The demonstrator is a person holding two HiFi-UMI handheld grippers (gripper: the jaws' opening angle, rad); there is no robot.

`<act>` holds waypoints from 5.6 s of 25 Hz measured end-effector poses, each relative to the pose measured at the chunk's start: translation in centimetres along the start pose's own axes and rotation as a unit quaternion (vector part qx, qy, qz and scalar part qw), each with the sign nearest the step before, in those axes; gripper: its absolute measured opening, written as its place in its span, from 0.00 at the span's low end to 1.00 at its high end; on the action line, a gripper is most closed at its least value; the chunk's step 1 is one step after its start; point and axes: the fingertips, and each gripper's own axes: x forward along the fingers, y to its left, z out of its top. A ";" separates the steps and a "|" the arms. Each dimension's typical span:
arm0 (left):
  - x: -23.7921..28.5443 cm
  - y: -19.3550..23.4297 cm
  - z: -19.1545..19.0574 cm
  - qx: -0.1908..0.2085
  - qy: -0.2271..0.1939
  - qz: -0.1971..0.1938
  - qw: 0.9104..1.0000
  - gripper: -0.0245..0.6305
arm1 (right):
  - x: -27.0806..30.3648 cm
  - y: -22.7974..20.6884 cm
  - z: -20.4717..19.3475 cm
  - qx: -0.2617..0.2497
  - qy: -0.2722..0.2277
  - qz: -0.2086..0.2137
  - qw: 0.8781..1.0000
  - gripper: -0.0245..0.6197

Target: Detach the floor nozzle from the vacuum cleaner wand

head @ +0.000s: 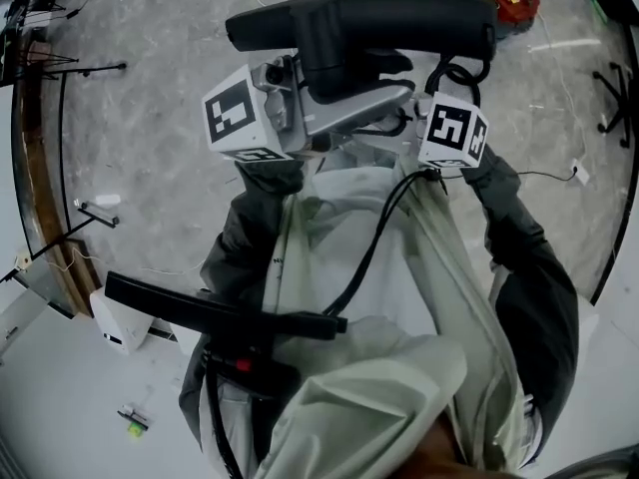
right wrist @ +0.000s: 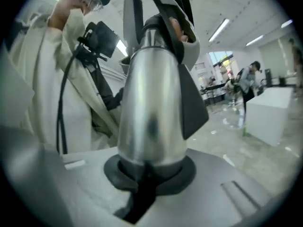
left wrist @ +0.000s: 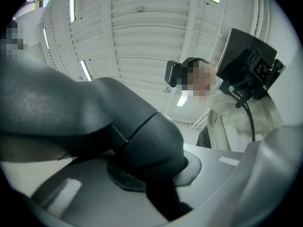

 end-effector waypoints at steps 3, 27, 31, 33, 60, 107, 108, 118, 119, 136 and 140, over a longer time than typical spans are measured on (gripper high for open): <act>0.4 0.6 -0.3 0.016 0.004 0.021 1.000 0.15 | -0.2 -2.2 -0.2 -0.021 0.004 -0.096 0.995 0.10; -2.2 -1.9 -0.4 0.008 -0.053 -0.030 0.998 0.15 | 1.1 -0.8 -1.8 -0.006 0.045 -0.113 0.993 0.10; -3.3 1.5 -0.7 0.020 -0.037 0.115 0.992 0.15 | 0.7 -4.6 -1.8 -0.015 0.045 -0.293 0.955 0.10; -3.6 2.8 -0.7 0.029 -0.029 0.183 0.982 0.15 | 0.1 -6.0 -1.6 -0.023 0.047 -0.361 0.931 0.10; -3.3 3.4 -1.1 0.031 -0.020 0.258 0.965 0.16 | -0.9 -6.3 -1.4 -0.027 0.037 -0.424 0.905 0.10; -5.2 0.9 2.7 0.023 -0.089 0.050 0.994 0.16 | 1.6 -4.5 0.1 -0.008 0.100 -0.277 0.956 0.11; -6.1 1.5 3.3 0.024 -0.101 0.068 0.992 0.17 | 2.0 -4.4 0.4 -0.004 0.119 -0.245 0.962 0.11; -9.9 4.4 5.1 0.040 -0.155 0.194 0.968 0.15 | 2.7 -6.5 1.3 -0.024 0.174 -0.227 0.958 0.11; -9.8 4.5 5.1 0.041 -0.149 0.198 0.968 0.15 | 2.7 -6.8 1.5 -0.029 0.164 -0.249 0.954 0.11; -7.6 2.7 4.1 0.034 -0.133 0.121 0.983 0.15 | 2.3 -5.7 0.9 -0.015 0.127 -0.263 0.956 0.11; -7.0 3.1 3.7 0.035 -0.116 0.170 0.978 0.15 | 1.4 -6.5 1.1 -0.030 0.107 -0.345 0.932 0.11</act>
